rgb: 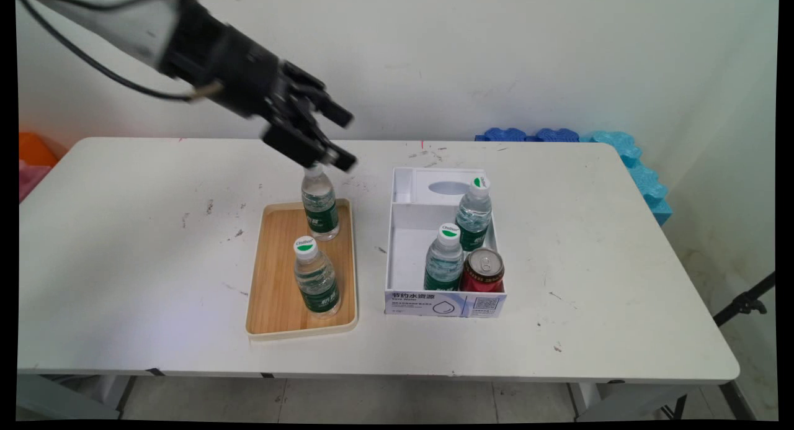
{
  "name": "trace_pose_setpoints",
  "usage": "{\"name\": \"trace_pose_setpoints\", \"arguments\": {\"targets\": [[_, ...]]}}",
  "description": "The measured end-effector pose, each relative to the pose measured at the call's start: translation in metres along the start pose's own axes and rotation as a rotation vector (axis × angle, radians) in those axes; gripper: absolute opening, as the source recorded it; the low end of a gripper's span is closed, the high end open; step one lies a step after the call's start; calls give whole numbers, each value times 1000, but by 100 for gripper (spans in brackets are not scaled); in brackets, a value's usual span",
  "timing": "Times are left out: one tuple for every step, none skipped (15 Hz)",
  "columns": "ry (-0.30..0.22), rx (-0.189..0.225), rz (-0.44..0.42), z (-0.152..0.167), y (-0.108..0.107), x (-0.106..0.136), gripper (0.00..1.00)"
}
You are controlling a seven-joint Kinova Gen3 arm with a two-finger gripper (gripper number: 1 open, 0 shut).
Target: Pick up the green bottle from the white box
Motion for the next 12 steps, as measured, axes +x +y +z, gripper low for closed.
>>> {"name": "trace_pose_setpoints", "arguments": {"targets": [[-14,-1,1,15,3,1,100],[-22,-2,1,24,4,2,100],[-33,-3,3,36,7,2,100],[-45,-8,9,50,10,2,100],[-55,-11,17,61,13,1,100],[-62,-11,26,70,15,1,100],[-73,-11,38,80,17,-1,100],[-83,-11,48,90,19,-2,100],[-91,-9,53,96,20,-3,100],[-102,-7,61,105,22,-5,100],[-111,-5,65,111,23,-6,100],[-120,-1,70,118,25,-7,100]]}}
